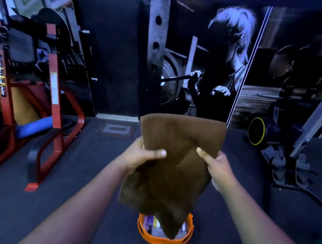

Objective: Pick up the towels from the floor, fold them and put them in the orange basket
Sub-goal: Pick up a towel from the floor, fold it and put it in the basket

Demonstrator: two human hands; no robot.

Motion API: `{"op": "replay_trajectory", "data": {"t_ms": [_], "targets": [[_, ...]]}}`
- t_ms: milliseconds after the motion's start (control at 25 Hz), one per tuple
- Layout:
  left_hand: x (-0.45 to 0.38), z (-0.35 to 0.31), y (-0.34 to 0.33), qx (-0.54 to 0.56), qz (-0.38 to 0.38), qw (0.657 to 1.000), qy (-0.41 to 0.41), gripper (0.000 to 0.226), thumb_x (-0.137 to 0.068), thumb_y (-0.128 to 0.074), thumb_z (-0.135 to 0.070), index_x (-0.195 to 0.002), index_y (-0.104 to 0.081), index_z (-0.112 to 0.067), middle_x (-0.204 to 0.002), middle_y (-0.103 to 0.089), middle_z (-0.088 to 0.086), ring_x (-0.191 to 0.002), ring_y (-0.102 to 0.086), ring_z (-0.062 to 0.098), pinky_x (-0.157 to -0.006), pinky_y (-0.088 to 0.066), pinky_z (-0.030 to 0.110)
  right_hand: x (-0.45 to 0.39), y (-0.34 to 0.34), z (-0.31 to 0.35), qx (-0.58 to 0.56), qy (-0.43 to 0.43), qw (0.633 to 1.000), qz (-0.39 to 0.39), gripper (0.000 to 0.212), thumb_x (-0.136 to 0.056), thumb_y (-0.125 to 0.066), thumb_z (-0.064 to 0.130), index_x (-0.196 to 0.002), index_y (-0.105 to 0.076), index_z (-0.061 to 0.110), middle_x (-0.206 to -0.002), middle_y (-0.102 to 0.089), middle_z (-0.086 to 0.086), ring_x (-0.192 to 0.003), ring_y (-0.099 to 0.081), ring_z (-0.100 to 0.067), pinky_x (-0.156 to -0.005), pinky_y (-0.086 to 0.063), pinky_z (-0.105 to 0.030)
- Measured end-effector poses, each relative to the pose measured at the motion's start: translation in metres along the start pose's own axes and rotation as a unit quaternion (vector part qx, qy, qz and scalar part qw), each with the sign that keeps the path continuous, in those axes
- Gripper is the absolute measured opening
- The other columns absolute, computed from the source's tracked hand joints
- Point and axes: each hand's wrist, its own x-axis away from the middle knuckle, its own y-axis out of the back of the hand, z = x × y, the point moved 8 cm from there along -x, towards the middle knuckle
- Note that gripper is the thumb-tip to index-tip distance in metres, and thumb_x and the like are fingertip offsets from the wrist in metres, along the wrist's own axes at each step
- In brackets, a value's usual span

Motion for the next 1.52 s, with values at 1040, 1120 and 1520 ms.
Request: {"op": "replay_trajectory", "data": {"t_ms": [1040,1120,1520], "targets": [[-0.016,0.124,-0.008,-0.136,-0.053,0.985,0.089,0.089,-0.072,-0.091,-0.018,-0.148,-0.045,-0.032,-0.151,-0.046,0.0,-0.138,-0.046,0.016,-0.115,-0.04,0.033,-0.004,0.052,-0.075,0.374,-0.044,0.921,0.101,0.058,-0.085,-0.082,0.024,-0.138,-0.056,0.029,-0.137,-0.052,0.005,-0.128,-0.05,-0.013,-0.11,-0.041,-0.03],[-0.021,0.133,-0.013,-0.317,-0.03,0.942,0.103,0.097,-0.067,-0.094,-0.017,-0.15,-0.044,-0.028,-0.146,-0.05,0.0,-0.136,-0.047,0.019,-0.116,-0.038,0.034,-0.006,0.056,-0.085,0.509,-0.051,0.846,0.152,0.085,-0.07,-0.093,0.026,-0.143,-0.05,0.028,-0.138,-0.045,-0.001,-0.129,-0.047,-0.018,-0.112,-0.041,-0.036],[-0.04,0.219,-0.056,-0.734,0.083,0.668,0.092,0.048,-0.097,-0.056,-0.044,-0.142,-0.052,-0.029,-0.163,-0.029,0.002,-0.155,-0.014,0.022,-0.122,-0.017,0.054,-0.021,0.068,-0.17,0.783,-0.005,0.574,0.238,0.038,-0.093,-0.057,0.031,-0.131,-0.058,0.023,-0.148,-0.05,-0.005,-0.14,-0.043,-0.027,-0.112,-0.036,-0.042]]}}
